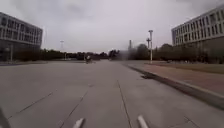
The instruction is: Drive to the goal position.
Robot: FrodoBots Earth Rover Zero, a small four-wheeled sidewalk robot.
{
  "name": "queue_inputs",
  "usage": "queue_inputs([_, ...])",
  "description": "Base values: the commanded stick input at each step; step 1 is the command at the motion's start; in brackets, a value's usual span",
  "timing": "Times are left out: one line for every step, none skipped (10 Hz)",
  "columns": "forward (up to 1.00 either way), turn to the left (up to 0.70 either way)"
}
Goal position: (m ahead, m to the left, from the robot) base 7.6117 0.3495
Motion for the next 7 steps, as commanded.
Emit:
queue_inputs([0.70,0.00])
queue_inputs([0.70,0.00])
queue_inputs([0.70,0.00])
queue_inputs([0.70,0.00])
queue_inputs([0.70,0.00])
queue_inputs([0.70,0.00])
queue_inputs([0.70,0.00])
